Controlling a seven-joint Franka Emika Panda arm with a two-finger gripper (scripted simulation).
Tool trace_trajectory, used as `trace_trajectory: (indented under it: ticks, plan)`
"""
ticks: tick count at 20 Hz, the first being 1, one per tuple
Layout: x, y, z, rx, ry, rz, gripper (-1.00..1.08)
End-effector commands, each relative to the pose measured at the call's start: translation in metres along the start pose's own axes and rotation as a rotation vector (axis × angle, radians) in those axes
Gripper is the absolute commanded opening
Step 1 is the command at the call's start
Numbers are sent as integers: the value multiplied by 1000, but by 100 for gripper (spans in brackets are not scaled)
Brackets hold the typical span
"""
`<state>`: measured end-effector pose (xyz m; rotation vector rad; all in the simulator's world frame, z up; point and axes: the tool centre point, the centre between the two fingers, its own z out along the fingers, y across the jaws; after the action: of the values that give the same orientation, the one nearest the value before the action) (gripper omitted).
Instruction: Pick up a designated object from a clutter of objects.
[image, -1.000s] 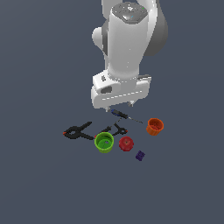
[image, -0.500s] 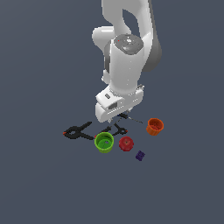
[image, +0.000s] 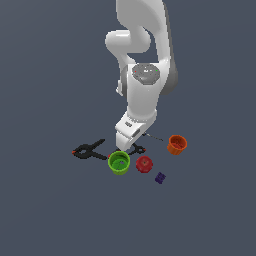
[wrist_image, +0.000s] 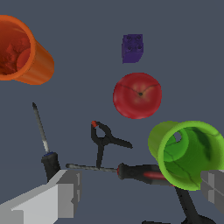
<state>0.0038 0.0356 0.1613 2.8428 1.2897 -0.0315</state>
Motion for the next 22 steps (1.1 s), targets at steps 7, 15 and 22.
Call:
trace_trajectory:
  ticks: [7, 15, 22]
  plan:
    - [-2, -12, 44, 0, 9, -241, 100]
    - [-5, -24, 77, 1, 19, -434, 100]
    - [-7, -32, 93, 2, 26, -529, 100]
